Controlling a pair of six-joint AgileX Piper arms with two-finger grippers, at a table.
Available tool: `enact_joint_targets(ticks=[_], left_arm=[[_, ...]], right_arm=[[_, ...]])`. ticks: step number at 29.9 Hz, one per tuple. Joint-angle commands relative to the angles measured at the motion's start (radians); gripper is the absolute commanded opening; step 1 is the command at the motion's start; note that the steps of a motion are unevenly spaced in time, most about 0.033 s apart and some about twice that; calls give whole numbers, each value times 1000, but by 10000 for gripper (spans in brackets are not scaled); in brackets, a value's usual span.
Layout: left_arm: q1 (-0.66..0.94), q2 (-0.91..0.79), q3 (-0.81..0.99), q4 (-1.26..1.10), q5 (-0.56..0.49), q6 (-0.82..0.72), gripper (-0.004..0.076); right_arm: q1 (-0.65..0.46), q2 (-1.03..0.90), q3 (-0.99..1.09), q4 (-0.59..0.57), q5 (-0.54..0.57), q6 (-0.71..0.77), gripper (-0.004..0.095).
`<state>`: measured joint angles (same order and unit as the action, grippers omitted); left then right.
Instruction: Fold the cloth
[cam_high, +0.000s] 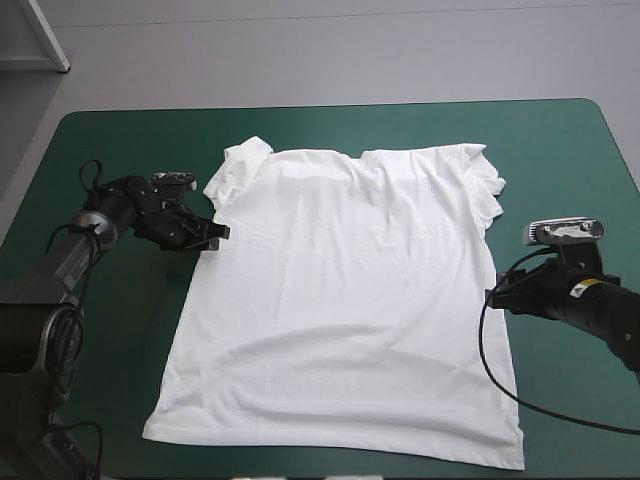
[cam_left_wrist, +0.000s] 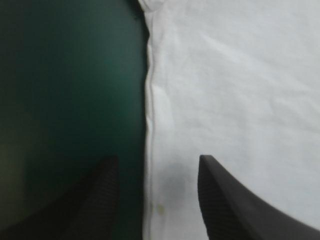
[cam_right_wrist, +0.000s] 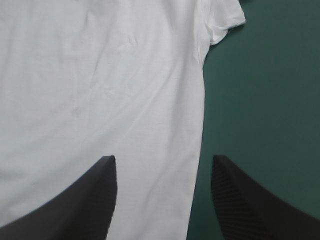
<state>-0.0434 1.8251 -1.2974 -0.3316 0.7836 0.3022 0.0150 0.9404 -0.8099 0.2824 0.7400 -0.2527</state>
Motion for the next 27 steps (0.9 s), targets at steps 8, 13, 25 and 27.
enact_joint_targets(ticks=[8,13,25,27], left_arm=[[-59,15,-31,-25,-65,75,368],[-92,17,-29,56,-58,64,335],[-92,17,-29,126,-101,24,19],[-92,17,-29,126,-97,24,19]], right_arm=[[-1,1,-36,17,-62,-6,513],[-1,1,-36,23,-62,-6,512],[-1,114,-36,24,-70,-91,509],[-1,176,-40,36,-86,-98,509]])
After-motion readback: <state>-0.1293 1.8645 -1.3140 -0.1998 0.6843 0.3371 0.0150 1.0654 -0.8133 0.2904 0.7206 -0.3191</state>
